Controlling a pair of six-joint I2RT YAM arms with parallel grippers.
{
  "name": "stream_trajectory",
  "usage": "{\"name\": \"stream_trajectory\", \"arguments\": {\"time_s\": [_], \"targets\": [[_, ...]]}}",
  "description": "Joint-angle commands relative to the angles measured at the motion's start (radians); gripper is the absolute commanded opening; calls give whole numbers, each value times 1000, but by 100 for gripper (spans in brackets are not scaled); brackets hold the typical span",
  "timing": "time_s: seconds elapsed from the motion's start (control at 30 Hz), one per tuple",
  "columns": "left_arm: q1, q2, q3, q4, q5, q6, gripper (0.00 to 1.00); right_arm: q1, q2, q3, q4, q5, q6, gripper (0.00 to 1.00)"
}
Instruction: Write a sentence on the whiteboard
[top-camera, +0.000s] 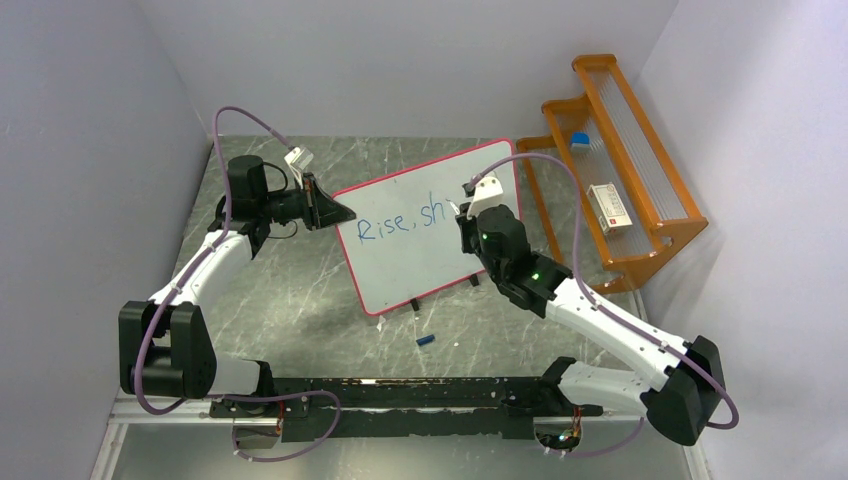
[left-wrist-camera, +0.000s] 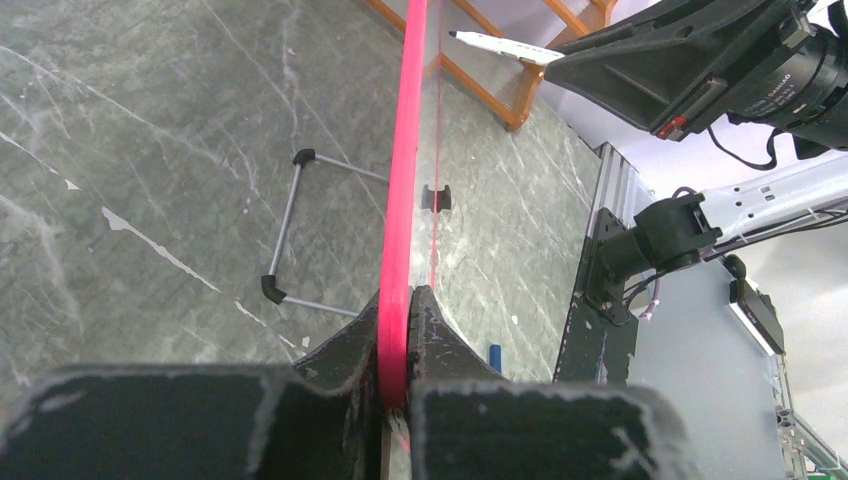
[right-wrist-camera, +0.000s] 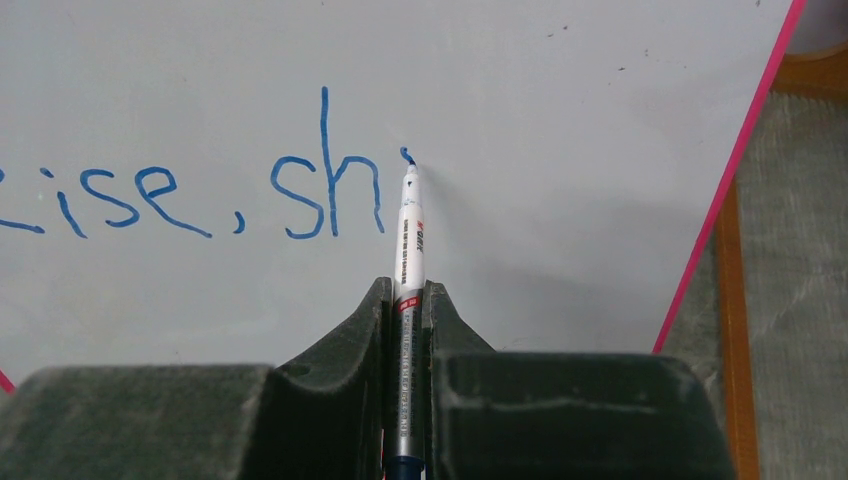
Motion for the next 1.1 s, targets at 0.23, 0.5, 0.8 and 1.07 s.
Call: {"name": "stream_trajectory", "arguments": {"time_s": [0.23, 0.5, 0.8, 1.07], "targets": [[-26, 36, -19, -97, -92, 106, 5, -8, -4, -15, -21, -9, 23, 0], [-26, 36, -20, -93, -90, 104, 5, -8, 17, -5, -9, -6, 15, 0], [-26, 36, -19, -94, -88, 104, 5, -8, 37, -2, 3, 6, 9, 0], [-26, 36, -19, -96, -90, 106, 5, -8, 28, -8, -29, -8, 17, 0]]}}
